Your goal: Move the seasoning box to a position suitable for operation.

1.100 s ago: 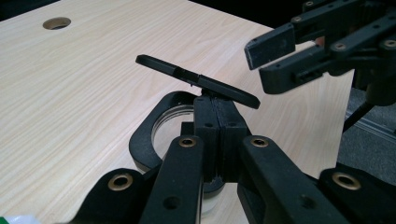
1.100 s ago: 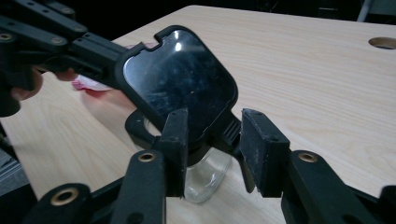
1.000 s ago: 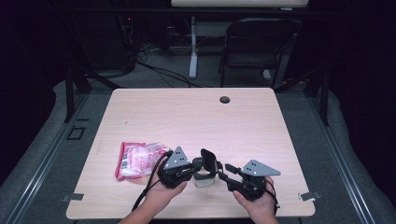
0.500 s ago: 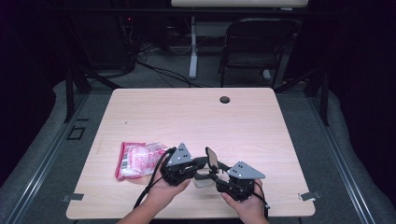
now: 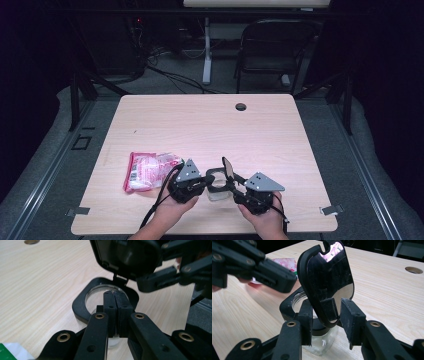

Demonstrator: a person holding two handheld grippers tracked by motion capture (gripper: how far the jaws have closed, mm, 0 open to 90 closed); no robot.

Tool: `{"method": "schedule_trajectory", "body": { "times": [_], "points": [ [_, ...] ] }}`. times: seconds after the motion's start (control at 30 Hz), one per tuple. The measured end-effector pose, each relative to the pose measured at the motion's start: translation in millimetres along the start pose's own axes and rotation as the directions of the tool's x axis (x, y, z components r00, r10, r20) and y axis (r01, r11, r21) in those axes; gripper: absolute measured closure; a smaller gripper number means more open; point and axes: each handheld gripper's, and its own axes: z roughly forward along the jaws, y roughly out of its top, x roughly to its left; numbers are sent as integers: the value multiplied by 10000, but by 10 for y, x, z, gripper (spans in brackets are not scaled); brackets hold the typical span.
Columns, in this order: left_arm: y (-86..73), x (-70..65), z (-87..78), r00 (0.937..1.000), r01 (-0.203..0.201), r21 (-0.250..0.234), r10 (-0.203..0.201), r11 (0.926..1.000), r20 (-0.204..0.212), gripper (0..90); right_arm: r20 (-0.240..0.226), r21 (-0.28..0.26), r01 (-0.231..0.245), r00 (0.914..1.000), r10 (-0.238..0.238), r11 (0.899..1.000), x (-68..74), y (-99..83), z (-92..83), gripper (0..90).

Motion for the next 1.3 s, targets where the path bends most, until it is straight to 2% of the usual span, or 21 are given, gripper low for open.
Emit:
{"method": "schedule_trajectory", "body": {
  "times": [0.2, 0.33, 0.53, 0.73, 0.87, 1.17, 1.3],
  "points": [
    [-74, 2, 63, 10000, 44, 280, -44, 9996, -6, 883, -37, -58, -112, 9999, 111, 9999, -4, -8, 0, 641],
    [-95, 7, 65, 10000, 17, 127, -17, 9999, 12, 891, -39, -82, -120, 9999, 119, 9999, -11, -10, -11, 658],
    [-96, 14, 61, 10000, 16, 157, -17, 9999, 93, 895, -66, -123, -266, 9996, 265, 9996, -41, -18, -51, 680],
    [-101, 24, 56, 9999, 37, 166, -40, 9999, 161, 895, -97, -97, -554, 9984, 553, 9984, -89, -30, -106, 752],
    [-103, 32, 59, 9996, 147, 114, -149, 9998, 248, 896, -32, -69, -583, 9983, 583, 9983, -105, -38, -124, 766],
    [-104, 41, 54, 9992, 120, 147, -126, 9998, 371, 899, -216, 18, -1304, 9912, 1304, 9915, -171, -60, -145, 789],
    [-105, 37, 54, 9992, 163, 133, -168, 9998, 358, 900, -220, 40, -1358, 9905, 1359, 9907, -180, -61, -146, 791]
  ]
}}
